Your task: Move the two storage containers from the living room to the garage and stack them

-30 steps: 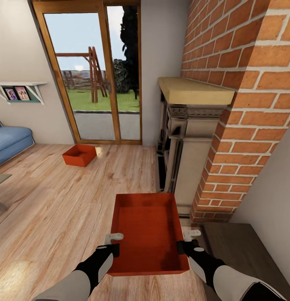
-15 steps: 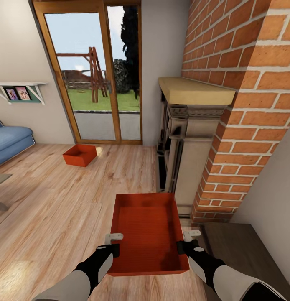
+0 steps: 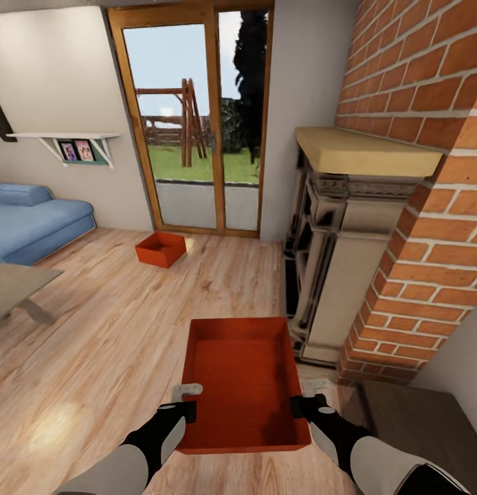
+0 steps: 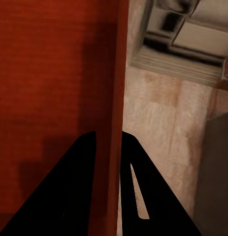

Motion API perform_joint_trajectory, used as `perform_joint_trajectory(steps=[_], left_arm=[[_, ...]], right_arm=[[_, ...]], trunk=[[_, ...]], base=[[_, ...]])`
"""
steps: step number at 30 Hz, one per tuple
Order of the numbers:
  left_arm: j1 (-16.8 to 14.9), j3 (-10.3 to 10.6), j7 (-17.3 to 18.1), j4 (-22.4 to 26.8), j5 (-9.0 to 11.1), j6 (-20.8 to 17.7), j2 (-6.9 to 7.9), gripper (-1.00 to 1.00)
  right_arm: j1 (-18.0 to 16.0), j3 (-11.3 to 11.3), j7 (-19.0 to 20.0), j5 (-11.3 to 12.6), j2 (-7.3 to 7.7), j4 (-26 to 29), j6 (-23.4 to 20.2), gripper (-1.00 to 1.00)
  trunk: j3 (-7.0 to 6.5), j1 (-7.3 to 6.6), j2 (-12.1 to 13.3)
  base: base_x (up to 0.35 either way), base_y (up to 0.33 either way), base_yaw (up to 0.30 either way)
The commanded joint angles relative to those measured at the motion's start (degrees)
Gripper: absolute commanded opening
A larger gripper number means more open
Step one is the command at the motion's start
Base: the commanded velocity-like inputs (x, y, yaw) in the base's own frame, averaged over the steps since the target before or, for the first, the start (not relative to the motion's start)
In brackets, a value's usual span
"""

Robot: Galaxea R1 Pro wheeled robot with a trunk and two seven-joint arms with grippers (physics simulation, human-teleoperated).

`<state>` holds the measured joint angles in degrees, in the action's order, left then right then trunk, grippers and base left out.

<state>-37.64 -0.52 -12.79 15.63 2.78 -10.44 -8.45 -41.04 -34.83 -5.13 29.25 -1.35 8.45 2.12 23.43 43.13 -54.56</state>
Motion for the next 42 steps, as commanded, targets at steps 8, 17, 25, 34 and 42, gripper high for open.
perform_joint_trajectory(steps=[8,17,25,34,42], left_arm=[[0.03,0.33,-0.66,0.06,-0.5,-0.46,0.88,-1.0],[0.03,0.34,-0.74,0.1,-0.56,-0.46,0.89,-1.0],[0.03,0.33,-0.75,0.1,-0.58,-0.44,0.89,-1.0],[0.03,0.34,-0.75,0.18,-0.58,-0.46,0.89,-1.0],[0.03,0.34,-0.75,0.19,-0.58,-0.46,0.89,-1.0]], right_arm=[[-0.09,1.17,-0.41,-0.07,0.03,-0.01,0.34,-1.0],[-0.09,1.17,-0.43,-0.07,0.04,-0.01,0.34,-1.0],[-0.09,1.17,-0.45,-0.07,0.04,-0.01,0.34,-1.0],[-0.09,1.17,-0.47,-0.07,0.04,-0.01,0.34,-1.0],[-0.09,1.17,-0.49,-0.07,0.04,-0.01,0.34,-1.0]], trunk=[[0.06,0.0,-0.04],[0.06,0.0,-0.04],[0.06,0.0,-0.04],[0.06,0.0,-0.04],[0.06,0.0,-0.04]], base=[[0.0,0.0,0.3],[0.0,0.0,0.3],[0.0,0.0,0.3],[0.0,0.0,0.3],[0.0,0.0,0.3]])
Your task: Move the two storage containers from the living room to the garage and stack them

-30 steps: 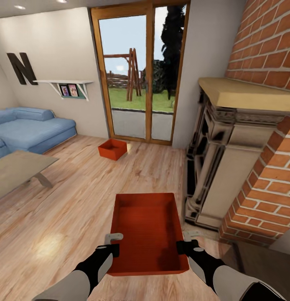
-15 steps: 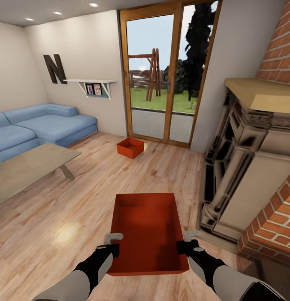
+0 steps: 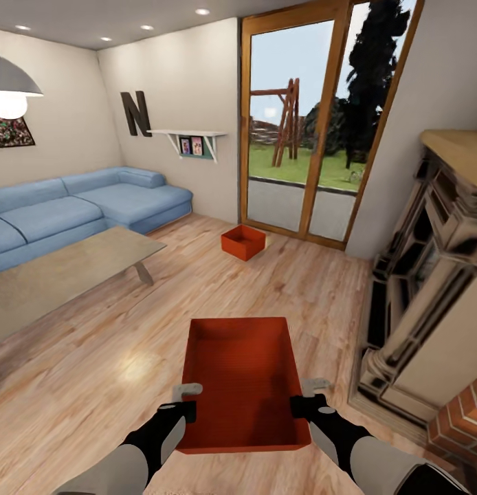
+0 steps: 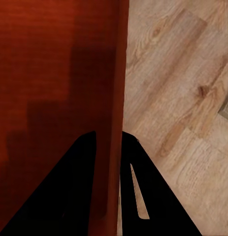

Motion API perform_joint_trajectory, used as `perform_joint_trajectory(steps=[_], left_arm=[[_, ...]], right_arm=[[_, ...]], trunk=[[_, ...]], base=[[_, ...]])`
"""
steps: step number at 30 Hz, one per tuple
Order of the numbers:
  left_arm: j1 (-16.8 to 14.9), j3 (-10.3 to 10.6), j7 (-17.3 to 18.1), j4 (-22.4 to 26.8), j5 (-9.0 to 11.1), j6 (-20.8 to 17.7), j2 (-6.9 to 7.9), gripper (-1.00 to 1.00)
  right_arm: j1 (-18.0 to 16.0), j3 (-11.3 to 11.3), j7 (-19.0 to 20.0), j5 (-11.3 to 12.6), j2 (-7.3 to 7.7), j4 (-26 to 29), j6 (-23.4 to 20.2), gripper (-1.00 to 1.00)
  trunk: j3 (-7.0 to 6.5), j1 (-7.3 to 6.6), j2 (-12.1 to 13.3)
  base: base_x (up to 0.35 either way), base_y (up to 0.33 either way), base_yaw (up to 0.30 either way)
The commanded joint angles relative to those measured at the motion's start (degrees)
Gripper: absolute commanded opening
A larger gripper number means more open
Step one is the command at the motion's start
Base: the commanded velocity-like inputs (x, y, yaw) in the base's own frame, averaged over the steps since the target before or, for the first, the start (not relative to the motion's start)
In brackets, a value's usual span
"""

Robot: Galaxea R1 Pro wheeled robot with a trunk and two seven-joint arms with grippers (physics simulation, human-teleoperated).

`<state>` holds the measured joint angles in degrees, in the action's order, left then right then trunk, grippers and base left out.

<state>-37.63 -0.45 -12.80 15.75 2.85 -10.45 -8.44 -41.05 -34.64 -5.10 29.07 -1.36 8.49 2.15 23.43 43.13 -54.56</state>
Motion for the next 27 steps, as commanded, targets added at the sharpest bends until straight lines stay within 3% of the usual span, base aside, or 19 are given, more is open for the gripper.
perform_joint_trajectory(steps=[1,27], left_arm=[[0.02,0.27,-0.74,0.07,-0.65,-0.45,0.88,-1.0],[0.02,0.27,-0.75,0.07,-0.65,-0.45,0.88,-1.0]], right_arm=[[-0.08,0.98,-0.52,0.11,0.04,-0.05,0.31,-1.0],[-0.08,0.98,-0.52,0.11,0.13,-0.05,0.4,-1.0]], trunk=[[0.06,0.0,-0.04],[0.06,0.0,-0.04]], base=[[0.0,0.0,0.3],[0.0,0.0,0.3]])
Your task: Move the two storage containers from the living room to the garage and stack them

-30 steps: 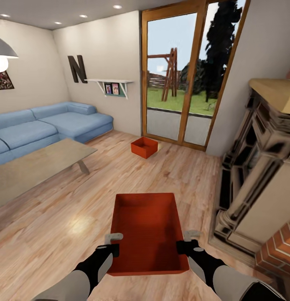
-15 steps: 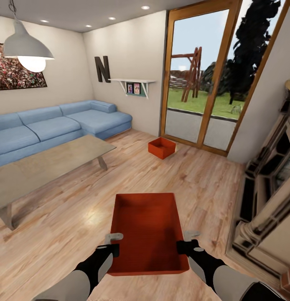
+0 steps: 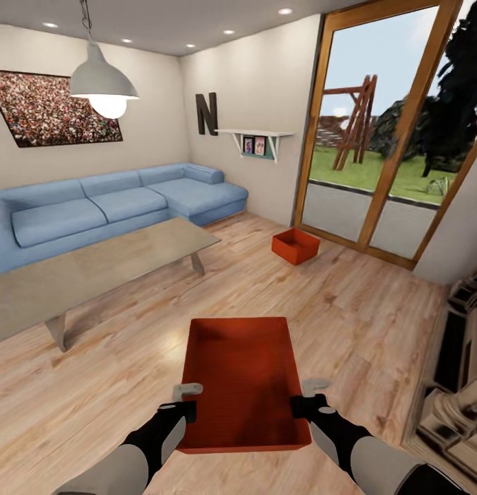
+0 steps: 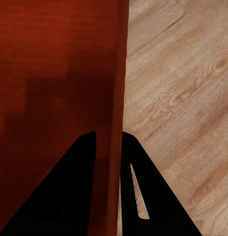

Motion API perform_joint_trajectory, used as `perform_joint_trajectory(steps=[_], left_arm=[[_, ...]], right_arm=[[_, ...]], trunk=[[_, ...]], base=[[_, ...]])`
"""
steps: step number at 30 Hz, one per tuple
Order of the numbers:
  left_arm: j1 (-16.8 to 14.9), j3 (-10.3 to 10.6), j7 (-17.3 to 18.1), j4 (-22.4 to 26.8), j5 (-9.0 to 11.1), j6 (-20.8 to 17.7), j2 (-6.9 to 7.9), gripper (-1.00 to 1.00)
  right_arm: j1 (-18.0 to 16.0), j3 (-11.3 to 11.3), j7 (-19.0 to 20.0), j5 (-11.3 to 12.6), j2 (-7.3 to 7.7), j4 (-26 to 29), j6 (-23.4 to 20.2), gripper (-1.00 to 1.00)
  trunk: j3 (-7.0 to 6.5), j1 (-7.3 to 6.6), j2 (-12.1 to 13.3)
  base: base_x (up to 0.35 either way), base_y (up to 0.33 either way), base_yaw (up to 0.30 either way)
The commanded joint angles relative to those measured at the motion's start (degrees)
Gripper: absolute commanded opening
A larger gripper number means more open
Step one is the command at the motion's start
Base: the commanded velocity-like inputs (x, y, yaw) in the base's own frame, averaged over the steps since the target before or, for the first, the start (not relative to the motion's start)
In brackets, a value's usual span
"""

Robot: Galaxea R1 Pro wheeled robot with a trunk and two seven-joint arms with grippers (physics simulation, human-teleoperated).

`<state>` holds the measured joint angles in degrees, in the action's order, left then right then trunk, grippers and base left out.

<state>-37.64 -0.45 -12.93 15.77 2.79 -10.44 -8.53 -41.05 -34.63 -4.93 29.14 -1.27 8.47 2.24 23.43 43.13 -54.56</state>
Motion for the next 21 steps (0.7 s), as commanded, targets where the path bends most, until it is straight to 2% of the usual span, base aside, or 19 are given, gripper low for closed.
perform_joint_trajectory(steps=[1,21], left_arm=[[0.02,0.27,-0.64,0.05,-0.59,-0.45,0.97,-1.0],[0.02,0.27,-0.6,0.05,-0.59,-0.45,0.97,-1.0]], right_arm=[[-0.08,0.97,-0.69,0.04,0.04,-0.03,0.31,-1.0],[-0.08,0.97,-0.69,0.04,0.04,-0.03,0.31,-1.0]], trunk=[[0.06,0.0,-0.04],[0.06,0.0,-0.04]], base=[[0.0,0.0,0.3],[0.0,0.0,0.3]])
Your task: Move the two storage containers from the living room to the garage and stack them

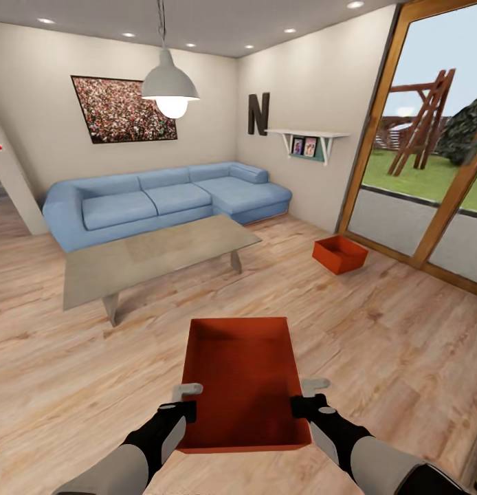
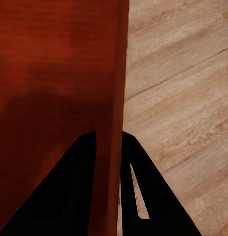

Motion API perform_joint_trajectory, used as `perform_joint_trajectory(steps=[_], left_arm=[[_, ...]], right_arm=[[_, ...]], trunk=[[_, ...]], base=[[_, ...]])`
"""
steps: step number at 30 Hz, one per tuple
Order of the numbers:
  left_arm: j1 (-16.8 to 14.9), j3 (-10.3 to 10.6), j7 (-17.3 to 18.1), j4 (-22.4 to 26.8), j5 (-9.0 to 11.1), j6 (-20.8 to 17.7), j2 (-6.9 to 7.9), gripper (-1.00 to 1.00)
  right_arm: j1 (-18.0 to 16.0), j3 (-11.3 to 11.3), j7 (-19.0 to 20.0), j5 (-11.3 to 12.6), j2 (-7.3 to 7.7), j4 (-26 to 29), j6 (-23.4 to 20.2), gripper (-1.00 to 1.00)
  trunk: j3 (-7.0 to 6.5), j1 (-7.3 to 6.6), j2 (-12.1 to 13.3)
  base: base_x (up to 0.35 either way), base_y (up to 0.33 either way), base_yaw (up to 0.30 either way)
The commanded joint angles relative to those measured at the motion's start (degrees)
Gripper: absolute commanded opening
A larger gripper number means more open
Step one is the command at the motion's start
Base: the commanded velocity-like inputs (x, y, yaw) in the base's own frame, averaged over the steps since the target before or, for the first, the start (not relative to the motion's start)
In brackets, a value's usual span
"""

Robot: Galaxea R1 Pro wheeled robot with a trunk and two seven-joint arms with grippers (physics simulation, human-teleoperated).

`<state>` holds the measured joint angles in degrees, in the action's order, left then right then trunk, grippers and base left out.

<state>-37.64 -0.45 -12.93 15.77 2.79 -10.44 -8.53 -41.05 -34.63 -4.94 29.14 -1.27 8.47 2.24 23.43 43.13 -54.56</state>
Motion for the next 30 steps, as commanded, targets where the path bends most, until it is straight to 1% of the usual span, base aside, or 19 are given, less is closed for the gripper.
perform_joint_trajectory(steps=[1,30], left_arm=[[0.02,0.27,-0.6,0.05,-0.59,-0.46,0.97,-1.0],[0.02,0.27,-0.6,0.05,-0.59,-0.46,0.92,-1.0]], right_arm=[[-0.08,0.97,-0.69,0.04,0.04,-0.03,0.31,-1.0],[-0.08,0.97,-0.69,0.04,0.13,-0.03,0.31,-1.0]], trunk=[[0.06,0.0,-0.04],[0.06,0.0,-0.04]], base=[[0.0,0.0,0.3],[0.0,0.0,0.3]])
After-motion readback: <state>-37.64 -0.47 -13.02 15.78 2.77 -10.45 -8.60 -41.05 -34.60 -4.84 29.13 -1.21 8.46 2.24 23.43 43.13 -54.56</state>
